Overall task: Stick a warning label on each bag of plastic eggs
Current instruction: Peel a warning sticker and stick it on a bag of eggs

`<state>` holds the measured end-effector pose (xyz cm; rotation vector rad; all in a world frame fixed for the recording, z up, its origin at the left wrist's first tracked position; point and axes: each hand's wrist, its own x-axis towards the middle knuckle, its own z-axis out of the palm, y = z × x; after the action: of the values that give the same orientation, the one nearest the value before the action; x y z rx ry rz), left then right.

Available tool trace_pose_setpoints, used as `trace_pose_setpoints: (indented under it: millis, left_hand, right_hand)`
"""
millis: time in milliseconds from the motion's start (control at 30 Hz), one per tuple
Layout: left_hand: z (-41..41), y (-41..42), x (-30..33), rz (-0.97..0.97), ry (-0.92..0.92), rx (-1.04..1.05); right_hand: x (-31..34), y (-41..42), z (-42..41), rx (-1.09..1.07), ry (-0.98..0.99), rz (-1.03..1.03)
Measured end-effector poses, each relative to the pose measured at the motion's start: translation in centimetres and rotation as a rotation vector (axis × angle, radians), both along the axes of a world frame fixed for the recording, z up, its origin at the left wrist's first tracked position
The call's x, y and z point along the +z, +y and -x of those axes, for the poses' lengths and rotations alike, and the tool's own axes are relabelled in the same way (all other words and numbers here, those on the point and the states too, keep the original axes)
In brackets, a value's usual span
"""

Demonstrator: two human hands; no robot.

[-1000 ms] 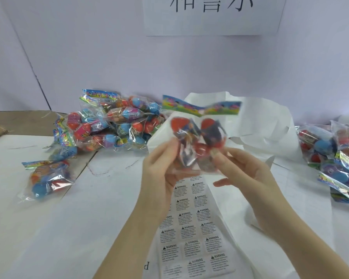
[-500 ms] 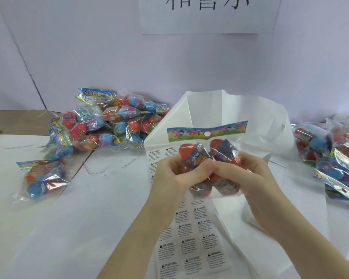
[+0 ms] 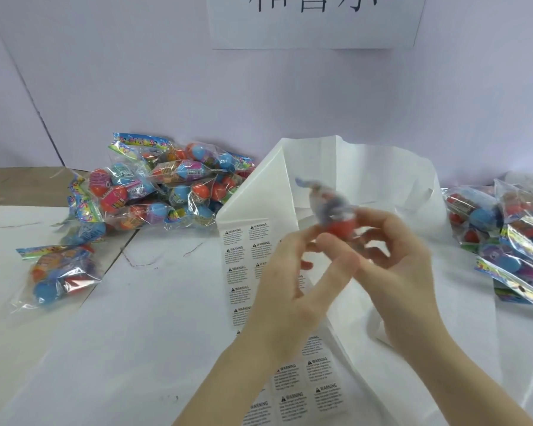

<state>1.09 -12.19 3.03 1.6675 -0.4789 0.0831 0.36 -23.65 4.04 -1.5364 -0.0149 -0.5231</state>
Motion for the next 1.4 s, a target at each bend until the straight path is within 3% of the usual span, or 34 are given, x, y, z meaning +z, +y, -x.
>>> trace_pose_setpoints:
  millis: [167, 300, 367, 533, 700, 1000, 1100, 1200, 1267, 1333, 1400]
  left_hand:
    - [-1.1, 0.7, 0.5, 0.384, 0.169, -0.02]
    - [-1.5, 1.6, 1.1, 0.512, 0.303, 0.039]
    - [-1.6, 1.9, 1.3, 0.502, 0.323, 0.033]
    - [-1.5, 1.9, 1.4, 0.357, 0.311, -0.008]
    - [-1.5, 2.1, 1.5, 0.225, 0.264, -0.014]
    - [-1.4, 1.8, 1.4, 0.285, 0.252, 0.066]
    - [-1.3, 1.3, 1.1, 0.191, 0.247, 0.144]
    - [-1.0, 0.9, 0.8, 0.095, 0.15, 0.265]
    - [-0.6, 0.7, 0.8, 0.109, 0.094, 0.179]
    - [-0.2, 0.5, 0.9, 0.122, 0.109, -0.009]
    - [-0.1, 0.5, 0.8, 0.207, 0.138, -0.108]
  right_hand:
    - [0.7, -0.4, 0.4, 0.453, -0.042, -0.122]
    - [0.8, -0.7, 0.1, 0.171, -0.013, -0.149]
    - [0.8, -0.8, -0.1, 0.079, 0.037, -0.107]
    - [1.0, -0.4, 0.1, 0.28, 0.127, -0.044]
    - [0.9, -1.0, 0.1, 0.332, 0.128, -0.12]
    - [0.9, -0.6, 0.1, 0.308, 0.16, -0.152]
    - [0.7, -0.4, 0.0, 0.158, 0.138, -0.168]
    - [0.4, -0.5, -0.1, -0.15, 0.044, -0.103]
    - [0.5, -0.5, 0.0, -0.227, -0.015, -0.027]
    - [0.5, -0.4, 0.2, -0.105, -0.066, 0.001]
    - [0.7, -0.2, 0.5, 0.176, -0.114, -0.017]
